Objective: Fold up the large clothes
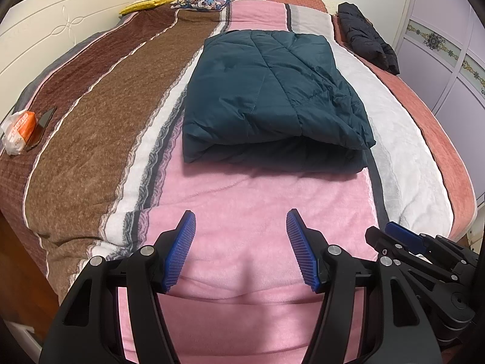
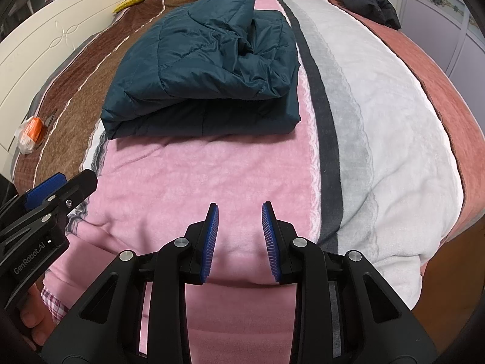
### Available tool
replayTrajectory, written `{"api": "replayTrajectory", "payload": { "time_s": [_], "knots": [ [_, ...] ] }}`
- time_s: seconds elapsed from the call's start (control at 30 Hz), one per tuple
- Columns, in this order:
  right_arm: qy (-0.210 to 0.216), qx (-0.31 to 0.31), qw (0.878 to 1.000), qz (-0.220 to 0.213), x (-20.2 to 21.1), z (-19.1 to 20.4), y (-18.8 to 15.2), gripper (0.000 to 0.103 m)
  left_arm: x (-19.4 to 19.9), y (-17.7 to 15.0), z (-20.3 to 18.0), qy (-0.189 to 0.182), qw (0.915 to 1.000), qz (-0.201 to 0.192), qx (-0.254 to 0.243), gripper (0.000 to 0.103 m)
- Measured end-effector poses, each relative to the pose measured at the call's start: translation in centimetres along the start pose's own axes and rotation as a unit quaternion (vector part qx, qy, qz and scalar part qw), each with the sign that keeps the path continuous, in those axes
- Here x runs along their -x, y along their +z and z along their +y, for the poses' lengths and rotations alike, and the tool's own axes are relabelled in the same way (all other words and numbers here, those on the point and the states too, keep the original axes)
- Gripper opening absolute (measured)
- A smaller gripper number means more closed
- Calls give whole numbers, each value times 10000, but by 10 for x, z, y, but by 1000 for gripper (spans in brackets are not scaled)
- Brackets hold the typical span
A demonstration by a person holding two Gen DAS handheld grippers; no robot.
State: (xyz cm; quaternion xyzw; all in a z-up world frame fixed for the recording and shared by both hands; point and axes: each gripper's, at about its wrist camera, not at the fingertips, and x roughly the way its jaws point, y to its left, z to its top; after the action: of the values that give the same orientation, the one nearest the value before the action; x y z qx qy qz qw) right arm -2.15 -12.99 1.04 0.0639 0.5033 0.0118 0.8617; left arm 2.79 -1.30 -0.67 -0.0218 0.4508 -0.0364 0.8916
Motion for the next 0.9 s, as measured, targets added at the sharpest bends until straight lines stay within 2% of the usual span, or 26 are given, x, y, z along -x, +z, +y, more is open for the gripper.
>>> {"api": "replayTrajectory", "payload": {
  "time_s": [0.9],
  "knots": [
    [1, 0, 10000, 23, -1, 2, -4, 30, 1, 0, 2, 27, 10000, -5, 7, 60]
  ]
}}
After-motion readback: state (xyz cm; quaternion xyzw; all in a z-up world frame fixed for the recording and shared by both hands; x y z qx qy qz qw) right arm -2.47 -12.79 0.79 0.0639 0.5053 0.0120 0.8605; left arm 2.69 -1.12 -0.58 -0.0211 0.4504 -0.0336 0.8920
